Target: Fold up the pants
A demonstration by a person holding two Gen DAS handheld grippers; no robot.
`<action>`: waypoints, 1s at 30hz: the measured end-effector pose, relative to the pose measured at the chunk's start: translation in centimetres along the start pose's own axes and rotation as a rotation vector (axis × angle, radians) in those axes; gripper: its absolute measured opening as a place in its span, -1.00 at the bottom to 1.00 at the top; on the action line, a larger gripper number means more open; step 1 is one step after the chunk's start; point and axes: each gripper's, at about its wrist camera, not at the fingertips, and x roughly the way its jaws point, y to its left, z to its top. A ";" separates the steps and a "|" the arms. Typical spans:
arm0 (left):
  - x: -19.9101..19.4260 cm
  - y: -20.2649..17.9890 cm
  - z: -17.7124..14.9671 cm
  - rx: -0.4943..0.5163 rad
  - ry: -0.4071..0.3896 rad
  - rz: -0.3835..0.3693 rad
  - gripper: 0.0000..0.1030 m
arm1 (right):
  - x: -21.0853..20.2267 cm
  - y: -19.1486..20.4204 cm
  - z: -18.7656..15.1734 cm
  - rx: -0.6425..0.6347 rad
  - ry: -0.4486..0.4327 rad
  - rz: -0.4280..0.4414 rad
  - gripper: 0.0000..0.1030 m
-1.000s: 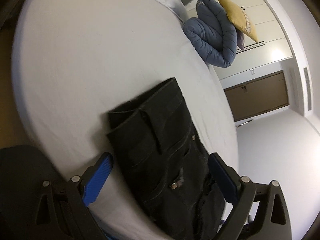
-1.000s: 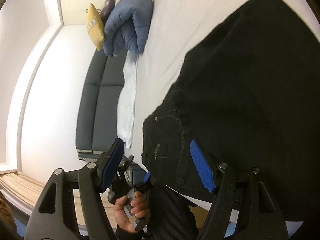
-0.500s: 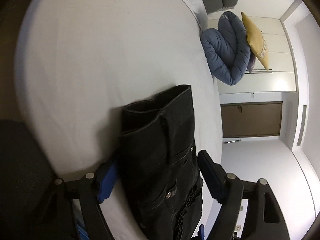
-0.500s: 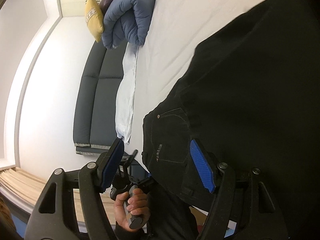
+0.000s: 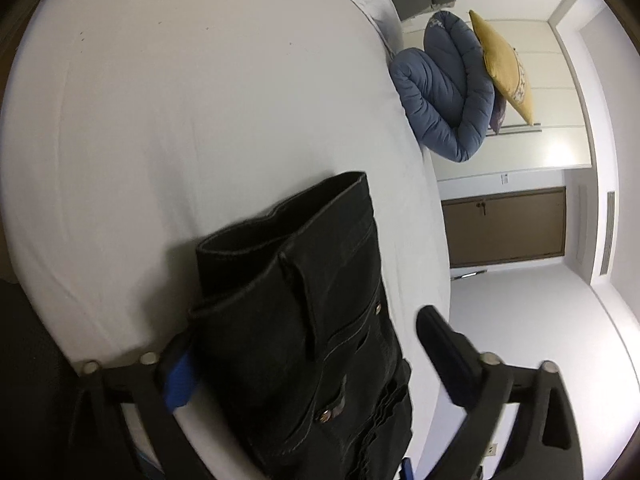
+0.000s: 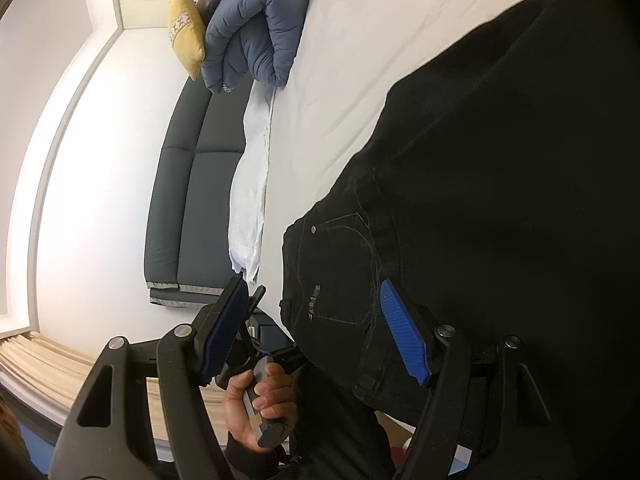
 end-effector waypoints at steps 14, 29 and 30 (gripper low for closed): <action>-0.8 -0.8 -0.4 0.045 -0.012 0.003 -0.67 | 8.3 -0.3 1.4 -0.058 0.160 -0.239 0.26; -2.9 -12.0 -5.4 0.530 -0.051 -0.010 -0.68 | 3.5 1.4 2.7 0.004 0.024 -0.162 0.32; -2.9 -13.2 -6.6 0.589 -0.046 -0.009 -0.68 | 2.4 2.4 3.1 -0.026 0.018 -0.147 0.32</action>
